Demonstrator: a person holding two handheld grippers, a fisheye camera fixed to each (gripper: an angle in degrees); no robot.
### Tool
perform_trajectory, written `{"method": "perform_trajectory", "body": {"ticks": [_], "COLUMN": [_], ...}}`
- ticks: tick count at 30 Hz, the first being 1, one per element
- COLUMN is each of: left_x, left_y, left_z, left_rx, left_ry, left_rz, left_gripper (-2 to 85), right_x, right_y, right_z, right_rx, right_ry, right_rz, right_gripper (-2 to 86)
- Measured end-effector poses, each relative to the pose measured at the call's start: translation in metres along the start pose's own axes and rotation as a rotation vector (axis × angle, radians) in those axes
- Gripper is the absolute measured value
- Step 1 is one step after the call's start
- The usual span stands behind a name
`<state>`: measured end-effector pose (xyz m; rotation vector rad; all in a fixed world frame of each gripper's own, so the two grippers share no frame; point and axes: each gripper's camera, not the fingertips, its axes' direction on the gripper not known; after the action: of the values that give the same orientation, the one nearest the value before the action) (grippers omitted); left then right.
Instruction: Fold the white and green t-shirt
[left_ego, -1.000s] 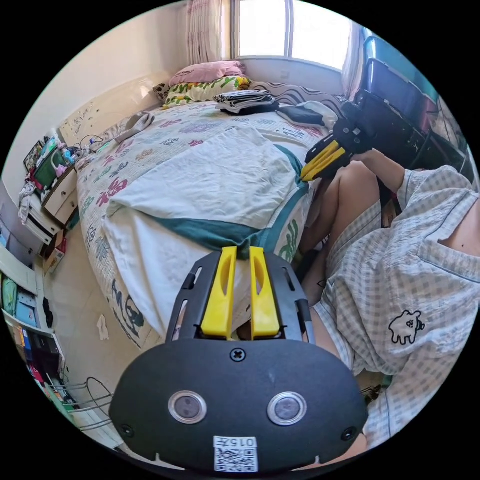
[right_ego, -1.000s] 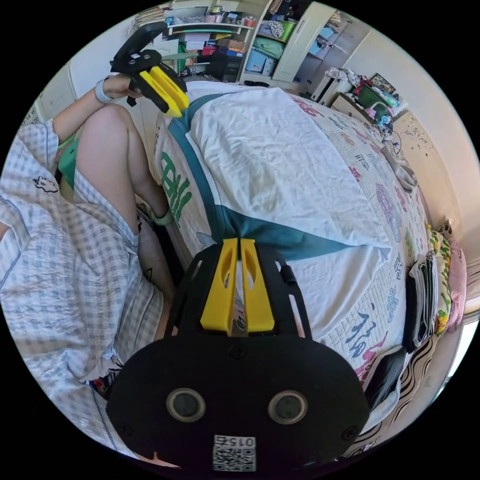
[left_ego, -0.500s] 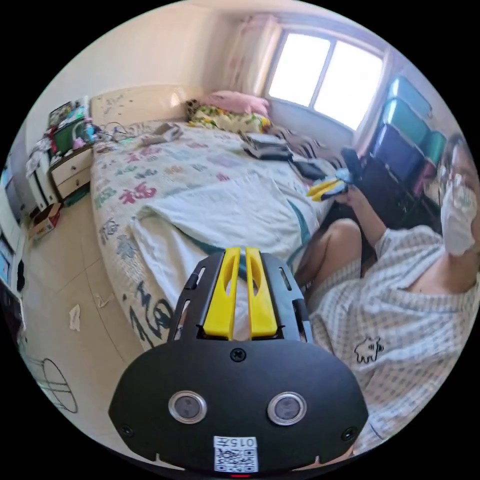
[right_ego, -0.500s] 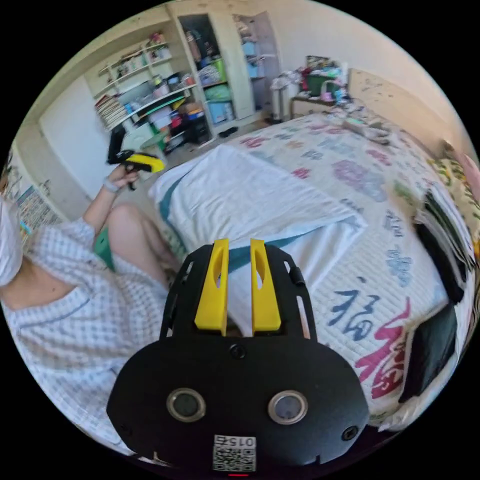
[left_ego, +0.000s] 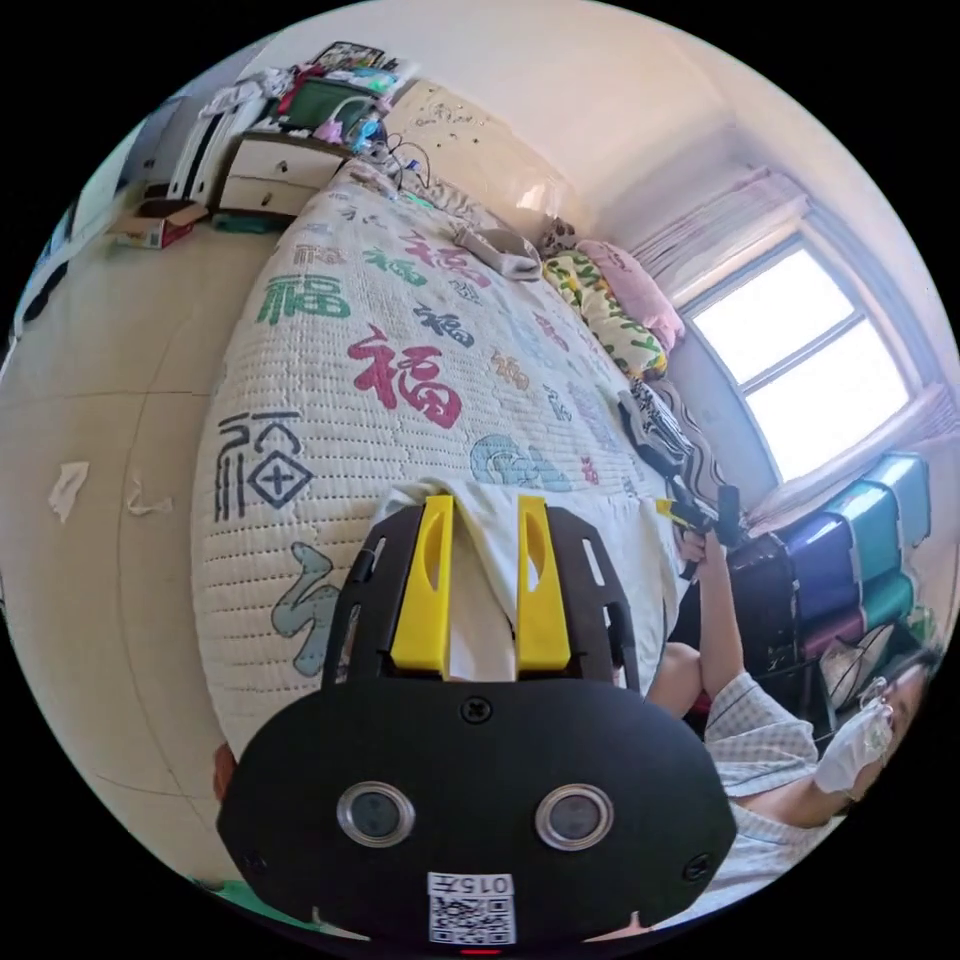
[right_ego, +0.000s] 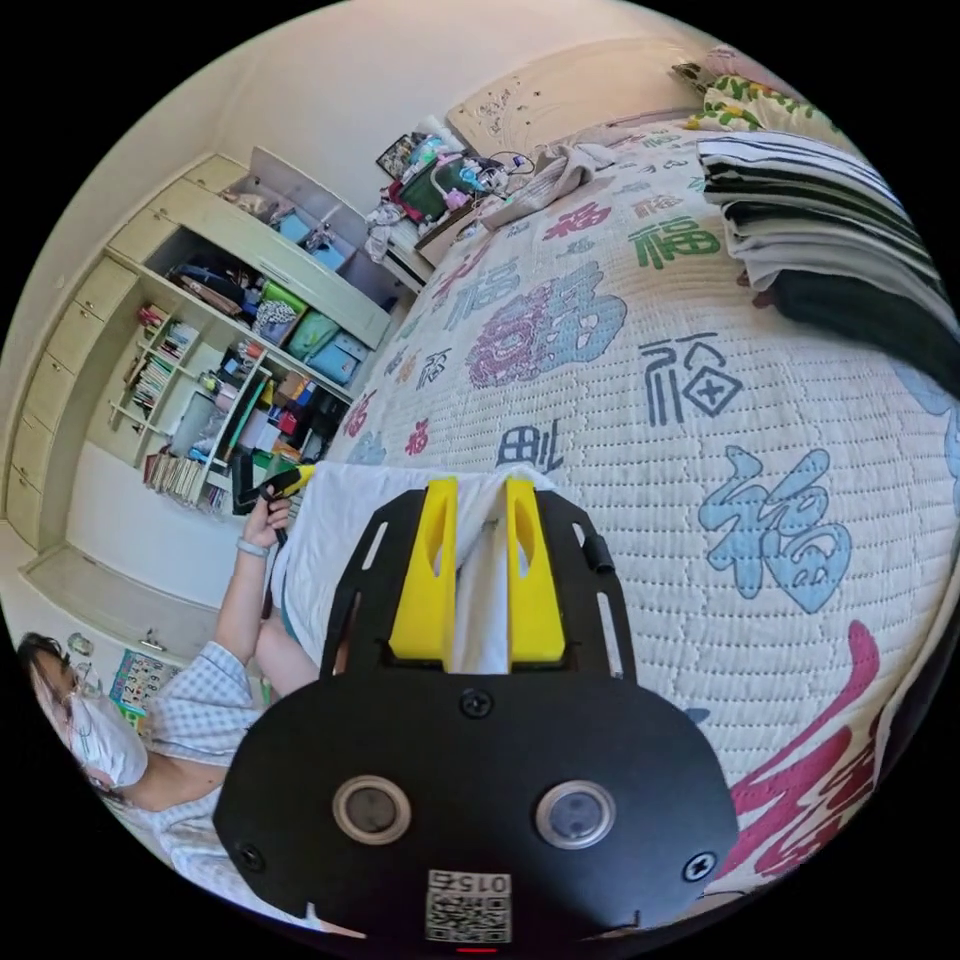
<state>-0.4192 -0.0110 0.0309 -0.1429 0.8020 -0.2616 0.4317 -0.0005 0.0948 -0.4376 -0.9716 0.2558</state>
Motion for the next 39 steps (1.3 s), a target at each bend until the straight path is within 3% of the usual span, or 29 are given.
{"method": "perform_trajectory", "body": {"ticks": [4, 17, 21, 25, 30, 33, 39], "left_x": [-0.004, 0.031, 0.046, 0.060, 0.041, 0.023, 0.025], "left_y": [-0.021, -0.047, -0.051, -0.051, -0.043, -0.039, -0.053], "left_z": [-0.006, -0.040, -0.023, -0.033, -0.082, -0.092, -0.067], "left_rx": [0.009, 0.002, -0.061, -0.039, 0.091, 0.087, 0.002], "left_ry": [0.045, -0.058, -0.215, -0.229, -0.310, -0.205, -0.062], "left_rz": [-0.038, 0.087, 0.188, 0.240, 0.134, 0.077, 0.088], "left_gripper": [6.1, 0.1, 0.8, 2.3, 10.0, 12.6, 14.4], "right_x": [0.002, 0.016, 0.015, 0.017, 0.033, 0.036, 0.004], "right_y": [-0.012, -0.047, -0.060, -0.063, -0.064, -0.075, -0.102], "right_z": [-0.013, -0.032, -0.023, -0.042, -0.060, -0.047, -0.015], "right_rx": [0.016, 0.045, 0.026, 0.077, 0.131, 0.078, 0.002], "right_ry": [-0.023, 0.082, 0.131, 0.038, 0.087, 0.010, 0.049], "right_rz": [-0.011, -0.006, -0.019, -0.040, 0.001, 0.006, -0.062], "right_gripper": [7.6, 0.7, 1.0, 4.4, 8.3, 10.5, 11.5]}}
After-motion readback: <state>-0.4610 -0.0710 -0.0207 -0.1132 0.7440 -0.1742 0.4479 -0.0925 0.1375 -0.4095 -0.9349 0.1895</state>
